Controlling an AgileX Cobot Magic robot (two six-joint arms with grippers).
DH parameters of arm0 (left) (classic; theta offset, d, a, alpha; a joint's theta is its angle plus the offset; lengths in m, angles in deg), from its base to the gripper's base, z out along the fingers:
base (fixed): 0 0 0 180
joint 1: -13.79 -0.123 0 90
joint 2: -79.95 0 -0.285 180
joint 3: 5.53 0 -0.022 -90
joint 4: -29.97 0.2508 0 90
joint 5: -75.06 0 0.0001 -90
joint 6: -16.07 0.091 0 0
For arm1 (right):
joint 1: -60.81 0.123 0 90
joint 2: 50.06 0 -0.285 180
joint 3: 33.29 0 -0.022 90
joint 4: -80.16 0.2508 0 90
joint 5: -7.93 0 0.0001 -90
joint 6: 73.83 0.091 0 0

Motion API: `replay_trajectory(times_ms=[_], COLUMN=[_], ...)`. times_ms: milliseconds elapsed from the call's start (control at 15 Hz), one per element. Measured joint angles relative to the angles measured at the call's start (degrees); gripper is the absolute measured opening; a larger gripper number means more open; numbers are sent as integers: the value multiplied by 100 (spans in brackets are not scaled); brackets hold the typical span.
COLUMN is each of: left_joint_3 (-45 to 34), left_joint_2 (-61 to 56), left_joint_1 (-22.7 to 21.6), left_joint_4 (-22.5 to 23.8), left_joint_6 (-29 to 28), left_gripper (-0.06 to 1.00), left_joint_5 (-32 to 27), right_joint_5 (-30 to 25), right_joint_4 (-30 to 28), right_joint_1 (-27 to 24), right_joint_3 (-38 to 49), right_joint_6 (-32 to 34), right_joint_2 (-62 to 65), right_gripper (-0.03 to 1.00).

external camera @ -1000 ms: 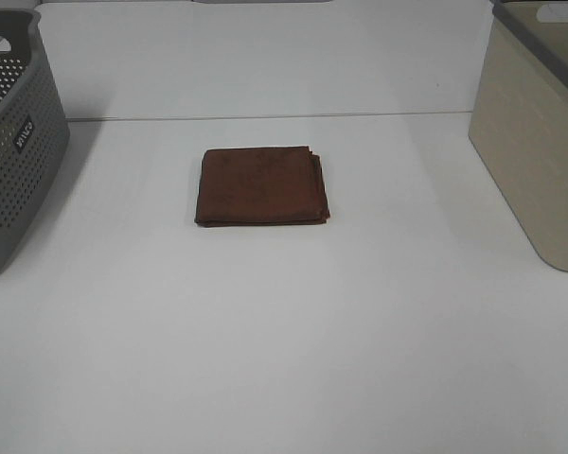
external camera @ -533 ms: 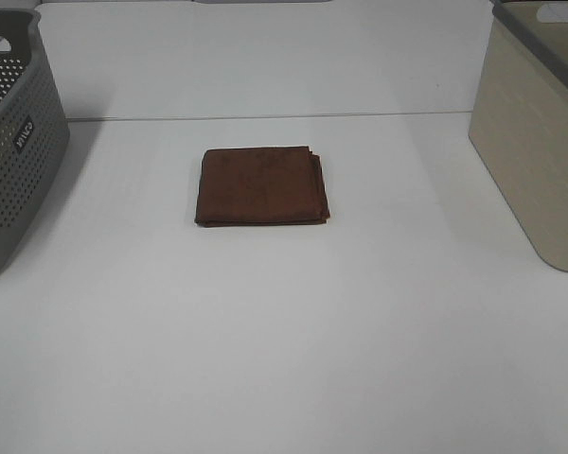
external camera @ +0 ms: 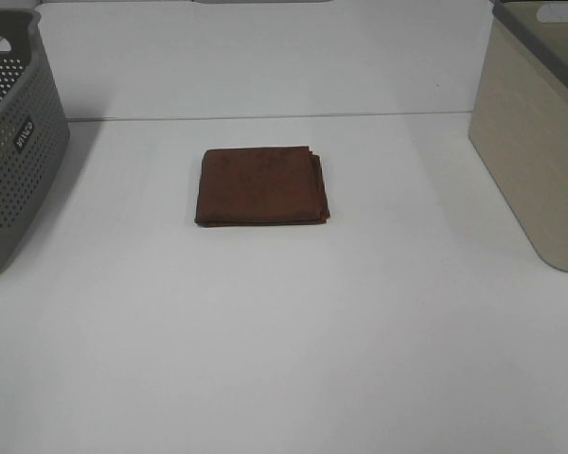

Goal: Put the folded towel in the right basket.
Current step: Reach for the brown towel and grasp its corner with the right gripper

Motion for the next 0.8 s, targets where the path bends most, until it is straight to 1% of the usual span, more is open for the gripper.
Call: replay_trajectory(times_ms=[200,333,400,533,667,800], left_joint_3=[0,0,0,0,0,0], left_joint_2=[0,0,0,0,0,0], left_joint_1=[0,0,0,0,0,0], left_joint_4=[0,0,0,0,0,0], left_joint_6=[0,0,0,0,0,0], left_gripper=[97,97,97,97,97,97], left_joint_5=[0,0,0,0,0,0], right_joint_5=[63,498,1094,1564,1782,1851], right_joint_4=[0,11,57,258,510,676], right_joint_1=[0,0,0,0,0,0], right_joint_3=[-40,-172,-407,-751,-1295,-1914], right_joint_6=[0,0,0,-6,-143,-384], right_joint_2=[-97,-573,-1352,-2280,-3386,-4429], right_gripper=[78,78,78,78,78,78])
